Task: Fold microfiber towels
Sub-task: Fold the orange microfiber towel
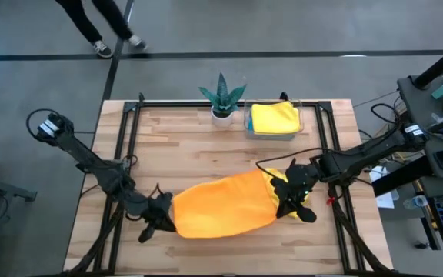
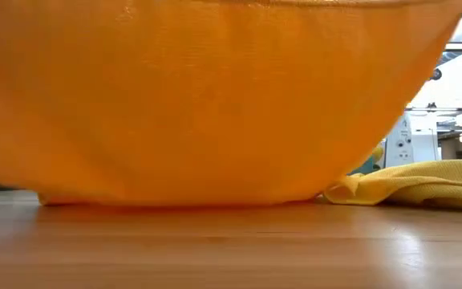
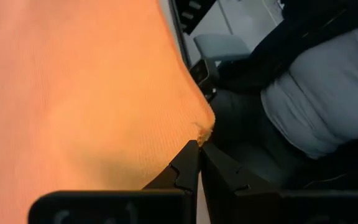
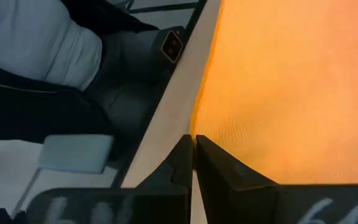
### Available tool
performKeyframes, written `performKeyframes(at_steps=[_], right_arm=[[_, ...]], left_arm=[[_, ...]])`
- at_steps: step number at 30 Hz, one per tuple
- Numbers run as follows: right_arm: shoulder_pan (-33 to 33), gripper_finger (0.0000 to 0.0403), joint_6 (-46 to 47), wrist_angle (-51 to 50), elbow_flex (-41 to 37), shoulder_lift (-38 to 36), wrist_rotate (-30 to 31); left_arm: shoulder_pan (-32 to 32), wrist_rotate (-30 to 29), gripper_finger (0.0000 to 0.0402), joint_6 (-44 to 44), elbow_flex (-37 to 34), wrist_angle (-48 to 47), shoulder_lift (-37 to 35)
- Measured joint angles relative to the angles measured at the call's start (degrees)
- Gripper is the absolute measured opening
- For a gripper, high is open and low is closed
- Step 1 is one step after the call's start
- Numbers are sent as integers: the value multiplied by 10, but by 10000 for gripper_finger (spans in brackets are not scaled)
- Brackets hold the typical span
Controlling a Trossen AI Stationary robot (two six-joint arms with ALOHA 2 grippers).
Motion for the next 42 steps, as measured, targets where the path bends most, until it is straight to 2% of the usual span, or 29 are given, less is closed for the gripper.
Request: performKeyframes(at_steps=[6, 12, 16, 21, 29, 34, 42], right_arm=[[3, 8, 21, 21, -7, 20, 8], [-6, 8, 5, 25, -7, 65, 125], [-30, 8, -4, 25, -5, 90, 223], [-61, 8, -16, 25, -5, 115, 299], [-86, 8, -25, 24, -5, 149, 374], [-91, 8, -26, 32, -5, 177, 378], [-91, 8, -21, 29, -5, 194, 422]], left_arm=[[-2, 1, 0, -21, 0, 40, 53], [-1, -36, 0, -20, 0, 8, 80], [-1, -103, 0, -21, -1, -51, 81], [-1, -165, 0, -55, -1, -153, 73], [-1, -224, 0, -65, -1, -233, 70], [-1, -256, 0, -104, -2, -264, 65], [-1, -249, 0, -141, -2, -283, 65]])
